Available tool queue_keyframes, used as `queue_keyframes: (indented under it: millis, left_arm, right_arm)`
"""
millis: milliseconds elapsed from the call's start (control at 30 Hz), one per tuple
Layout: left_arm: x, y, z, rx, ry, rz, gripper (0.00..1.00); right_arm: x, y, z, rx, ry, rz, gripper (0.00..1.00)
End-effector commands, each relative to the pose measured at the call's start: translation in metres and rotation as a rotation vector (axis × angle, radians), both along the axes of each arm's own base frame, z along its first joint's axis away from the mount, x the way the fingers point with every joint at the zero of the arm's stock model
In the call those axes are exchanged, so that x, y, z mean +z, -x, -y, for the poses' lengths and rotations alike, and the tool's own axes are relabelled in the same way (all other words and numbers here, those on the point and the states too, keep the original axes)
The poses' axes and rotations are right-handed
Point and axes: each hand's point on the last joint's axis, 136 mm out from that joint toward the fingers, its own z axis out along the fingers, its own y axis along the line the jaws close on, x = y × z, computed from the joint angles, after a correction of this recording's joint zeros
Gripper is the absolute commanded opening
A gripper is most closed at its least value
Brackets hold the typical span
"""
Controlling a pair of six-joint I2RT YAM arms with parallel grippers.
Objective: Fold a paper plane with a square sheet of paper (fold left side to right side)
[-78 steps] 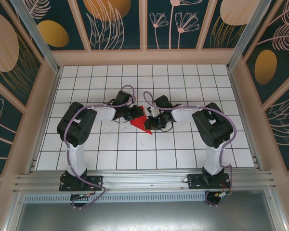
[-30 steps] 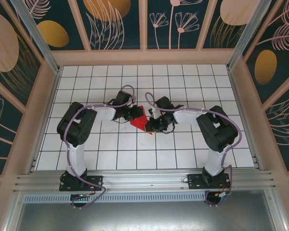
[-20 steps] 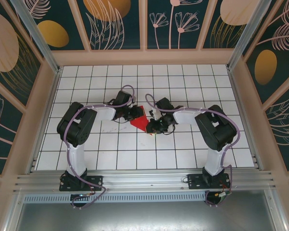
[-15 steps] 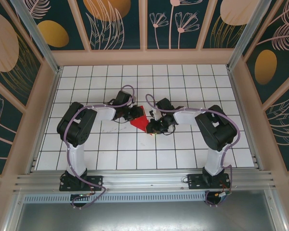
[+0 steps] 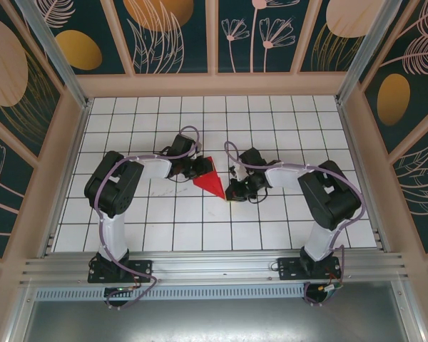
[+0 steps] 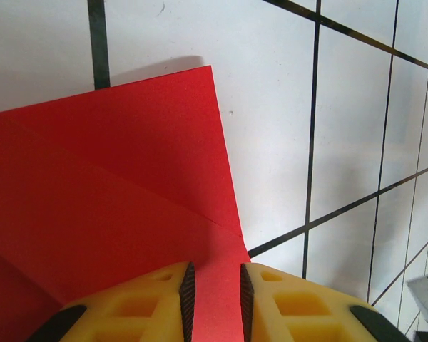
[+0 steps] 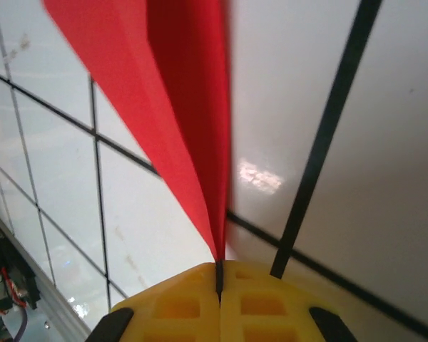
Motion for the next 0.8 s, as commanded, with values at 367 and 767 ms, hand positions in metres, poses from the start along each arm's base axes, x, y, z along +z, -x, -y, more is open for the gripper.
queue_keyframes:
  millis: [367, 767]
  left_arm:
    - [-0.038, 0.022, -0.021, 0.019, -0.117, -0.103, 0.28]
    - [-0.025, 0.015, -0.021, 0.017, -0.123, -0.066, 0.29]
  right_arm:
    - [0.016, -0.046, -0.036, -0.038, -0.108, 0.052, 0.00]
    - [-0.034, -0.032, -0.006, -0.059, 0.091, -0.019, 0.00]
